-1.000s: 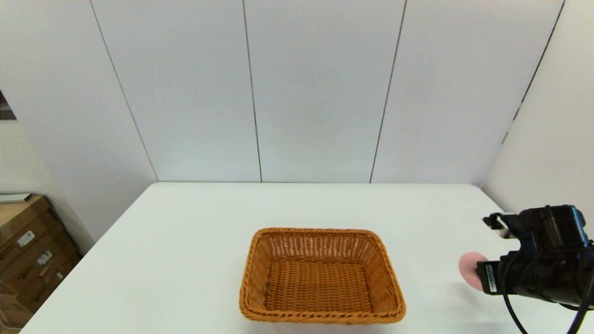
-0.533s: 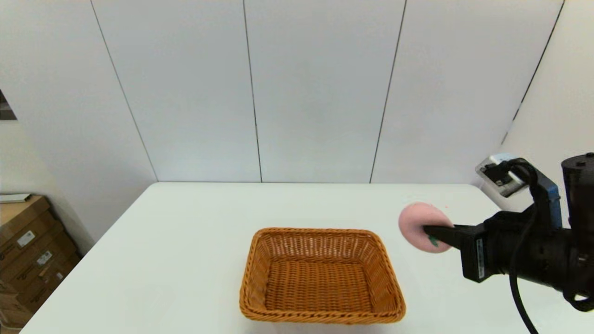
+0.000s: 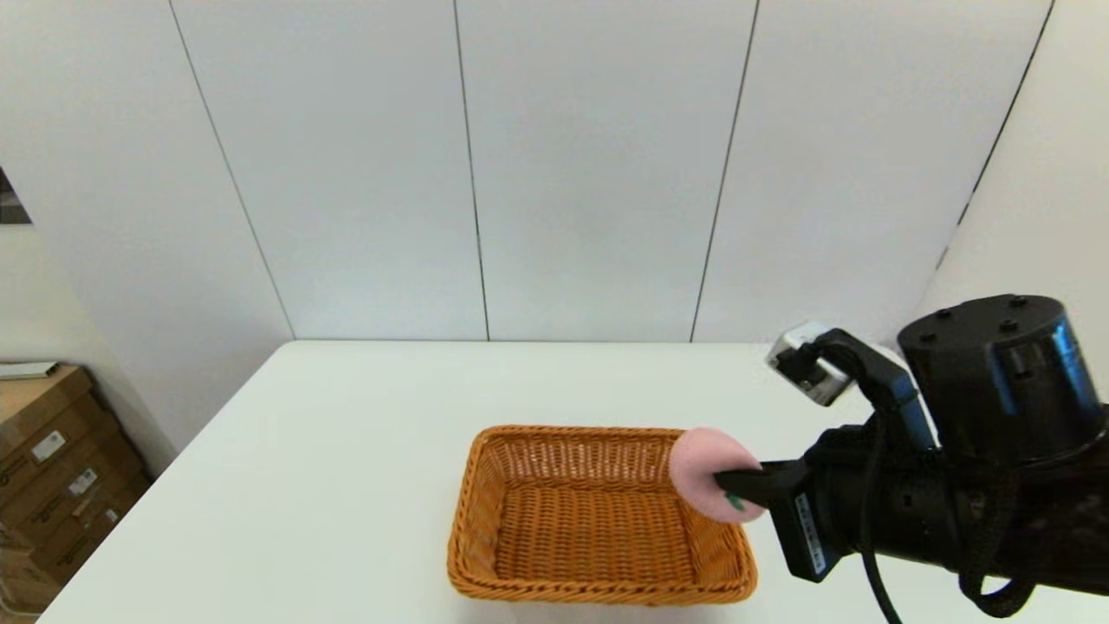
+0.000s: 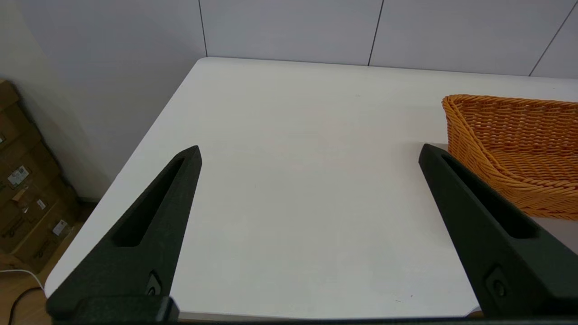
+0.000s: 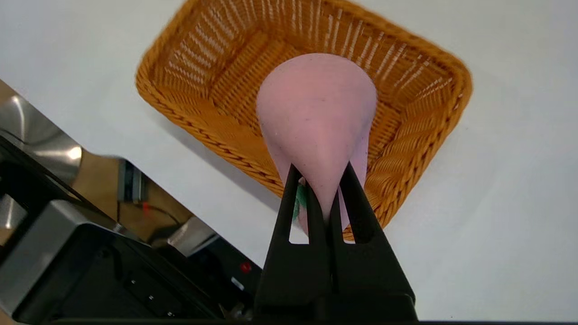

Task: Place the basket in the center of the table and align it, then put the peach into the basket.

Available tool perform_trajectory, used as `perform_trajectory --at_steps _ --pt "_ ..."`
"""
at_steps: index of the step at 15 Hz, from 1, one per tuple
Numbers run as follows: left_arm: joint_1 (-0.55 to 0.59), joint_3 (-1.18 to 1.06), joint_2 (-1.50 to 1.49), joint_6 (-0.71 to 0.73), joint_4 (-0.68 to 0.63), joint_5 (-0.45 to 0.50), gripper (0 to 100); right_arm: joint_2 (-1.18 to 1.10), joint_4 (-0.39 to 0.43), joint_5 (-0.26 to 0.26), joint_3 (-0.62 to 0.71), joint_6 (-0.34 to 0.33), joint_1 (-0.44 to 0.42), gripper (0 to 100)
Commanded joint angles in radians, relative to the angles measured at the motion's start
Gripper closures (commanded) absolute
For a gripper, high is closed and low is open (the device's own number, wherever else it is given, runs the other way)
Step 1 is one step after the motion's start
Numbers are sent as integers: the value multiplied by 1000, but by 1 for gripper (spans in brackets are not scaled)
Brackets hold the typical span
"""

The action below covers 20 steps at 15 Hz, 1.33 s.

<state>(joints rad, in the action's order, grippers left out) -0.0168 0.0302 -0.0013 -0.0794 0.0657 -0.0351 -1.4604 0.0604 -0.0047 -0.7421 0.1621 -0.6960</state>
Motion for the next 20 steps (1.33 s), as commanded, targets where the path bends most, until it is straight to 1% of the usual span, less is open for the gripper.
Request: perform_trajectory --at_steps 1,2,3,7,9,10,12,15,16,17,19,20 --pt "0 -1 0 -2 0 -2 0 -153 4 -5 -29 0 -2 100" --pt "0 -1 0 -2 0 -2 0 -170 2 -3 -40 0 -4 100" --pt "0 -1 0 -2 0 0 0 -186 2 -3 -56 4 -4 0" --pt "0 -1 0 -2 0 -2 0 -189 4 -8 -69 8 6 0" --pt "0 -1 0 -2 0 -2 0 -189 6 -54 -69 8 21 0" --pt "0 -1 0 -2 0 -2 0 -186 19 -74 -69 7 38 0" --pt "0 -1 0 -2 0 -2 0 -163 87 -84 -79 11 101 0" --pt "0 -1 0 -2 0 -2 0 14 91 -90 -62 10 223 0" --pt "0 -1 0 -2 0 -2 0 95 90 -107 -48 4 254 0" --pt "0 -1 0 -2 0 -2 0 195 79 -138 -39 -10 277 0" --pt "0 -1 0 -2 0 -2 0 334 6 -230 -28 -78 271 0" --pt "0 -1 0 -2 0 -2 0 404 -34 -258 -10 -112 270 0"
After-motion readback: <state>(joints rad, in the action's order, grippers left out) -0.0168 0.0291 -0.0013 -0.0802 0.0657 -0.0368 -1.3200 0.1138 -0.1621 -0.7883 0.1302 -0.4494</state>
